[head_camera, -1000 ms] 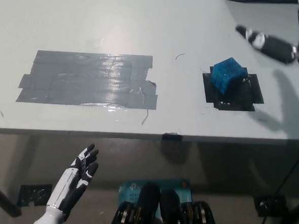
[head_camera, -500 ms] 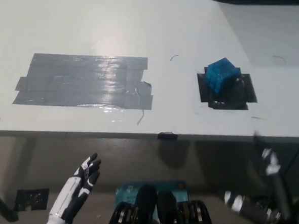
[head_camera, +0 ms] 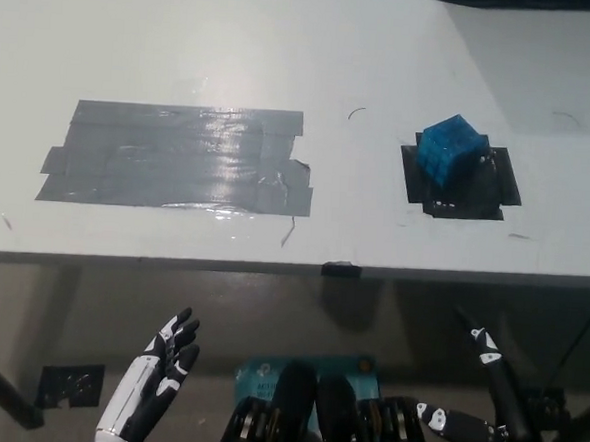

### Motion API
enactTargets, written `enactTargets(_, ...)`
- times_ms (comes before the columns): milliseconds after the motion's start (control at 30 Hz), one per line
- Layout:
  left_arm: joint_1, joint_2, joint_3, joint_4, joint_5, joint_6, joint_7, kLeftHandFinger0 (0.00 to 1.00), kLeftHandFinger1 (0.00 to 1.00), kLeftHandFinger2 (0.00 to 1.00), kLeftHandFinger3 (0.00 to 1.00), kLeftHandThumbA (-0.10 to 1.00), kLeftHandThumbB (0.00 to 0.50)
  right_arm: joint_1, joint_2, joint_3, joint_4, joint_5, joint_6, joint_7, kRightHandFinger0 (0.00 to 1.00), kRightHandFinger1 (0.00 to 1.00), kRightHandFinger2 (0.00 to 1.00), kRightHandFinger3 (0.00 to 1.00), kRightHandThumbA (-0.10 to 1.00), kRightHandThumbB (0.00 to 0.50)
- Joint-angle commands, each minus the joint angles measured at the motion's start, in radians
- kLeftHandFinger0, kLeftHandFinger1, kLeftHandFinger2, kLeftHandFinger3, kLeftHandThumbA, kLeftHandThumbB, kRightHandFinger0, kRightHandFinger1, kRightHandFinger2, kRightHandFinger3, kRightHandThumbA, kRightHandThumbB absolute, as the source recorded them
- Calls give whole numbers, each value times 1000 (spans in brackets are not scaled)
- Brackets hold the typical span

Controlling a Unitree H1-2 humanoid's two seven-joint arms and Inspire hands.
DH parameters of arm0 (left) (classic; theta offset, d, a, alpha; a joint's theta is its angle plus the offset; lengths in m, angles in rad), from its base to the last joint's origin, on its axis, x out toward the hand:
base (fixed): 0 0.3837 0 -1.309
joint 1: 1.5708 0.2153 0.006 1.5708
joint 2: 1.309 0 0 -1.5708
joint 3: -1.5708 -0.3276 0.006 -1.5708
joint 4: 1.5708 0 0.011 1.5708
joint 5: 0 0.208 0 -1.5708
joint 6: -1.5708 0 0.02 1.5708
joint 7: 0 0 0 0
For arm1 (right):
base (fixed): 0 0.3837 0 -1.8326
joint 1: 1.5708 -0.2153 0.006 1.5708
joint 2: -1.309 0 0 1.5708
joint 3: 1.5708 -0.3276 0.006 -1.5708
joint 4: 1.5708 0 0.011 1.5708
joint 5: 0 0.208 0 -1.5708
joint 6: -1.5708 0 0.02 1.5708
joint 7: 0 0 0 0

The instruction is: A person hands a rubik's cube to the robot and rhe robot picks it up with its right hand and places it on the black spot on the desk infron tof it

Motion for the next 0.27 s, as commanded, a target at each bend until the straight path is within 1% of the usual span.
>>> enactTargets(0, -8, 0, 12, -3, -13, -40, -1, 1000, 1000, 1000, 1000, 849, 129, -7, 1, 7, -6, -10, -63, 10, 1000, 1000, 1000, 1000, 905, 252)
enactTargets(233, -11, 3, 11, 0, 1, -40, 4, 1000, 1000, 1000, 1000, 860, 136, -13, -3, 13, 0, -20, -64, 14, 1000, 1000, 1000, 1000, 931, 255)
